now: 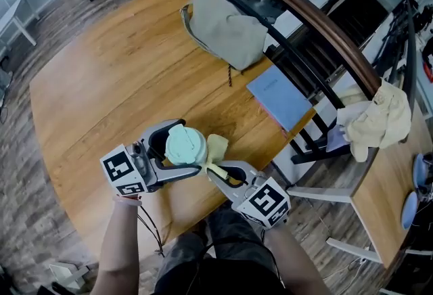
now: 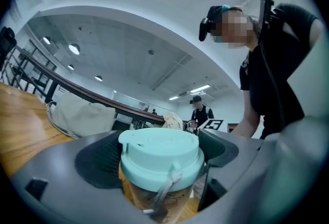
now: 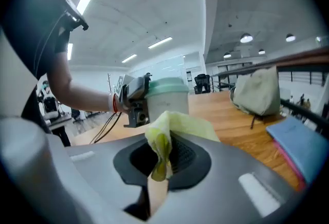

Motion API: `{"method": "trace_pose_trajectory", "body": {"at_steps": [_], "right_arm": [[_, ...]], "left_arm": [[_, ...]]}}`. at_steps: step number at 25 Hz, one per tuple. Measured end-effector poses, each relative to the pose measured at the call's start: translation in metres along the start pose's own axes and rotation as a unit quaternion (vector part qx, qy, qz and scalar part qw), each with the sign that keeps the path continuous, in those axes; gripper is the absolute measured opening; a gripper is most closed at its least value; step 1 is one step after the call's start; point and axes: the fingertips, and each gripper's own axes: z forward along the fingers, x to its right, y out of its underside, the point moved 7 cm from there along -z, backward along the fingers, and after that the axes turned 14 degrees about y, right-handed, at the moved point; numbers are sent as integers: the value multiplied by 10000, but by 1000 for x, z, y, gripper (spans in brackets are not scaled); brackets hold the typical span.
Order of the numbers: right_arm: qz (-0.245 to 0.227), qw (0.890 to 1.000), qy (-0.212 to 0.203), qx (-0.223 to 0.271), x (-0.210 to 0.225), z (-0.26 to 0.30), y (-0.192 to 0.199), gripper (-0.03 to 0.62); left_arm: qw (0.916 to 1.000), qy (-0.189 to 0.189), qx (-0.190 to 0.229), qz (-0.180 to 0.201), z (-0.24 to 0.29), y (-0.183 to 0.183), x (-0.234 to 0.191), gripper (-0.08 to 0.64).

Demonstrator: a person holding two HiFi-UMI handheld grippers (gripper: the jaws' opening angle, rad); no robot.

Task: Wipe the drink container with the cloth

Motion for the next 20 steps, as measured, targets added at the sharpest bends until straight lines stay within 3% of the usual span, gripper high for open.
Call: {"method": "trace_pose_trajectory", "body": {"at_steps": [5,11,13,16,18,20], "right_arm": [[-851,9955,383,153,13,-6,-29,25],[-1241,9922,92,120,19,-14,-36,25],[-1744,9847,46,18,16,-13,-33,25],[-2604,9650,87,-292,14,-7,-21,25],[-2812,9587,33,-420,15,-4,-15,25],[-2728,9611,-20,-427,15,-2,-11,25]], "left_arm": [[9975,556,-332,267,11,0,8,462],[9938,817,-642,392,22,1,15,462],[9918,958,-793,290,23,3,18,463],[9878,1228,-940,181,27,9,25,462],[9869,1273,-970,212,30,10,27,462],[9870,1256,-979,197,29,10,27,462]]}}
